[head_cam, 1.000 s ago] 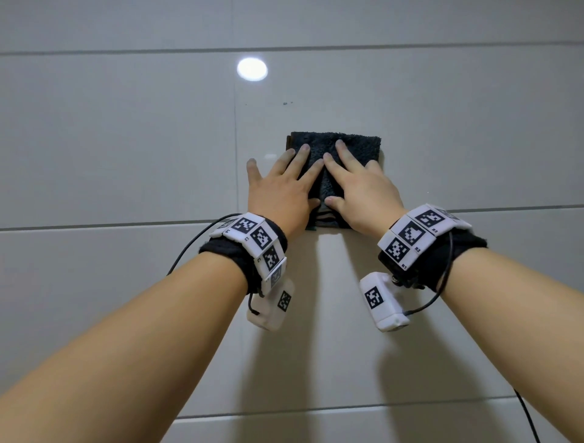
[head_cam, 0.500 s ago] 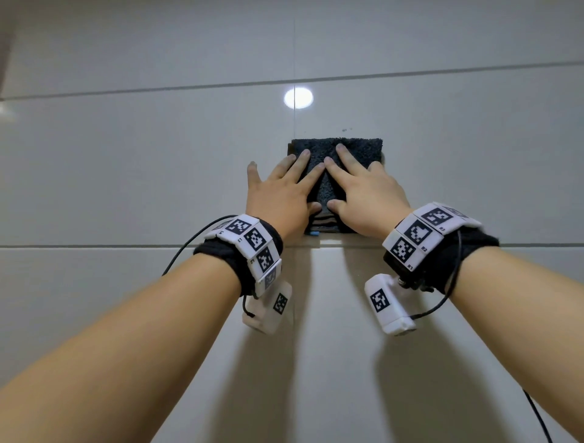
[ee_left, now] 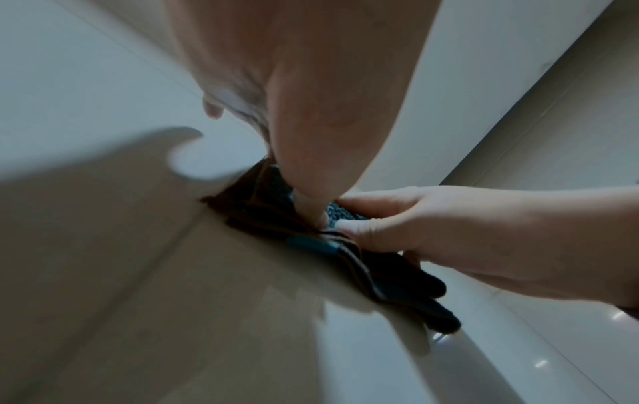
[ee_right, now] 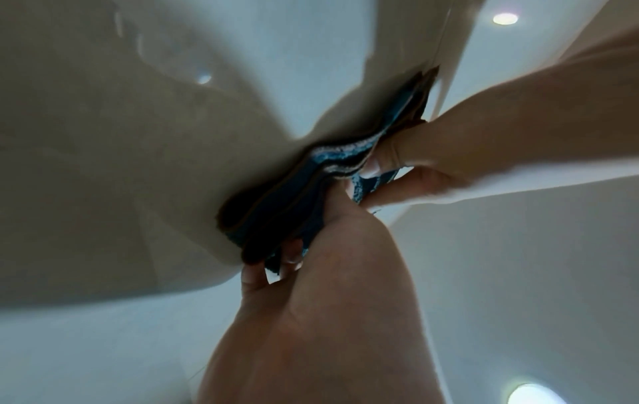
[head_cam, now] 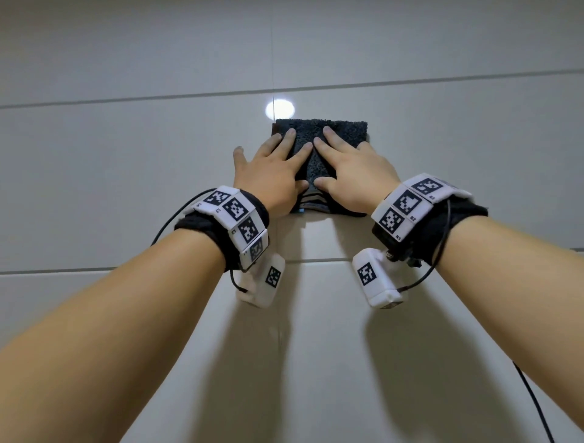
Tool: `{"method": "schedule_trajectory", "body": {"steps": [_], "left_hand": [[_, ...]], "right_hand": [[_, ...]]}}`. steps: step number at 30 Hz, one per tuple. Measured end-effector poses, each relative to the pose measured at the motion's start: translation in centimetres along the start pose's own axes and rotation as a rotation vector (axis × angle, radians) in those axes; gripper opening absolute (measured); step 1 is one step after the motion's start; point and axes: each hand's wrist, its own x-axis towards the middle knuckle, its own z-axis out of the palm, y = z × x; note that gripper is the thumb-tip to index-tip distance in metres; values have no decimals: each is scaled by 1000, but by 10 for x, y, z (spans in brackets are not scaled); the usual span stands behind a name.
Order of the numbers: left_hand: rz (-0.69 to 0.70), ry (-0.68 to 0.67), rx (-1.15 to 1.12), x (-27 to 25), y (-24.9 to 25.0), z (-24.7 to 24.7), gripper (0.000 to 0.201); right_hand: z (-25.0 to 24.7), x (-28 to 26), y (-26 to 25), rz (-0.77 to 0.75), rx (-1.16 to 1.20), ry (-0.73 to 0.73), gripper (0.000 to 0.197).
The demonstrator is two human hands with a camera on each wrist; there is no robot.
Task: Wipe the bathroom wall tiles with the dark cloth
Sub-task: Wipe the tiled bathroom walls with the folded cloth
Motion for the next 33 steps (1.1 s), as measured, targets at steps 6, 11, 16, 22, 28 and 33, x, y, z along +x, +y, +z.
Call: {"method": "schedule_trajectory", "body": {"steps": [6, 11, 16, 22, 28, 33], "left_hand": [[41, -3, -35, 16, 35, -6, 64], [43, 11, -27, 10, 38, -2, 63], [41, -14, 1, -14, 43, 3, 65], [32, -29, 11, -47, 49, 15, 66], [9, -38, 37, -76, 54, 21, 67], [2, -32, 50, -88, 53, 25, 69]], "right_hand": [[-2, -4, 34, 57, 23, 15, 69], [-2, -11, 30, 69, 62, 7, 68], [9, -33, 26, 33, 77, 5, 70], [22, -63, 21, -3, 69, 3, 71], [26, -87, 11, -34, 33, -43, 72], [28, -96, 6, -62, 9, -64, 71]]}}
